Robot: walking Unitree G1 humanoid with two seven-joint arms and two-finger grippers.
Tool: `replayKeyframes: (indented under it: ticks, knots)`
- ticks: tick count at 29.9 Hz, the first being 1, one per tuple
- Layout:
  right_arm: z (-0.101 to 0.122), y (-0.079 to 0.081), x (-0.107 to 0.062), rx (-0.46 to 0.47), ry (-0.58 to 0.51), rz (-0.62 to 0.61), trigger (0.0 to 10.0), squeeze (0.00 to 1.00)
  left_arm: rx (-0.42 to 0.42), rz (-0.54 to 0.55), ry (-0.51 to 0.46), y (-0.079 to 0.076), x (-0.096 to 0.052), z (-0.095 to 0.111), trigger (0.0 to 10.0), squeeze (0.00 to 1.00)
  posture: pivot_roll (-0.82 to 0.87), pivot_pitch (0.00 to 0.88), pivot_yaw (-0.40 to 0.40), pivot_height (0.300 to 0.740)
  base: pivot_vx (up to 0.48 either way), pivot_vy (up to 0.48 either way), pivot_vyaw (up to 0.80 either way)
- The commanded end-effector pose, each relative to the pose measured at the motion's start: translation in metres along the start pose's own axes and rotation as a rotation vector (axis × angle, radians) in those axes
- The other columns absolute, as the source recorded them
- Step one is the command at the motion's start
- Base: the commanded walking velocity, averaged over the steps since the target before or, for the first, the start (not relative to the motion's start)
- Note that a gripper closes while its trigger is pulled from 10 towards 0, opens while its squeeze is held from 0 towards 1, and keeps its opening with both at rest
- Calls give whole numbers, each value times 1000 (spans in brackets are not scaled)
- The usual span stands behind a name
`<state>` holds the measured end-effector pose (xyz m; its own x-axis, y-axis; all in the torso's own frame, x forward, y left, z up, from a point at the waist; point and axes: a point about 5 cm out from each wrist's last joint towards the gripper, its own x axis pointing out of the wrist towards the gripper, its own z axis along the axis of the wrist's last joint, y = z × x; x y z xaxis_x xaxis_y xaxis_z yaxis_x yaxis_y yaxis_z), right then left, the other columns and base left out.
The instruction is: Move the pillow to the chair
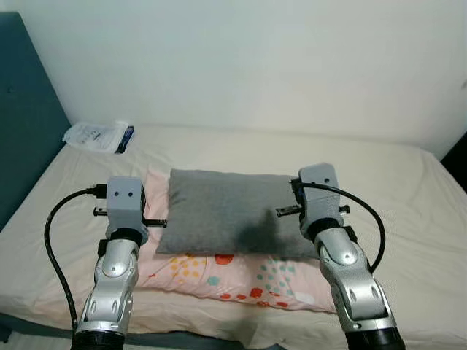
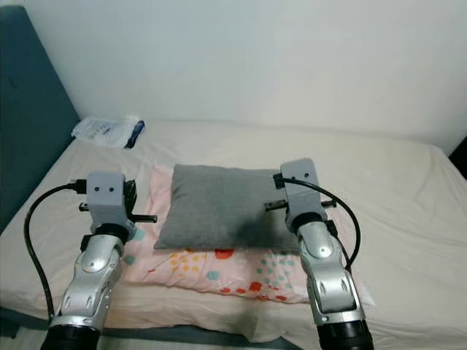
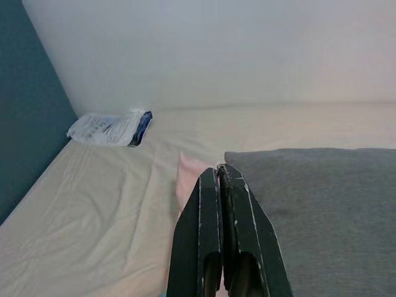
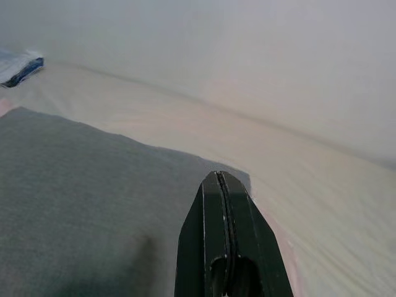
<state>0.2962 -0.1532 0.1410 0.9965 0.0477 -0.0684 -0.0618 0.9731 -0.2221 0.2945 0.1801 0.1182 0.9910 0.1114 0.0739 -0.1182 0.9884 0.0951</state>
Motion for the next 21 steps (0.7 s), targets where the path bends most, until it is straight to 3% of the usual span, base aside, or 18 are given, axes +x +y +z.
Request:
replayKeyframes:
  ticks: [1,4,8,14,21]
  knots:
    - [-7,0,-1,41,33,-5,10000,0,-12,-8,8,-1,0,-2,10000,0,-20,55,-22,740,0,480,0]
    - [-9,2,-3,81,46,1,10000,0,-10,-11,9,-1,1,-2,10000,0,-22,53,-20,740,0,480,0]
    - [-9,2,-4,49,38,-8,10000,0,-5,-10,8,-1,1,-2,10000,0,-21,55,-20,740,0,351,0]
    - [-13,3,-5,85,59,-10,10000,0,5,-14,-1,0,1,-1,10000,0,-16,62,-18,740,0,0,0]
    - [-9,4,-3,49,52,7,10000,0,17,-13,-3,0,2,0,10000,0,-16,67,-15,740,0,0,0]
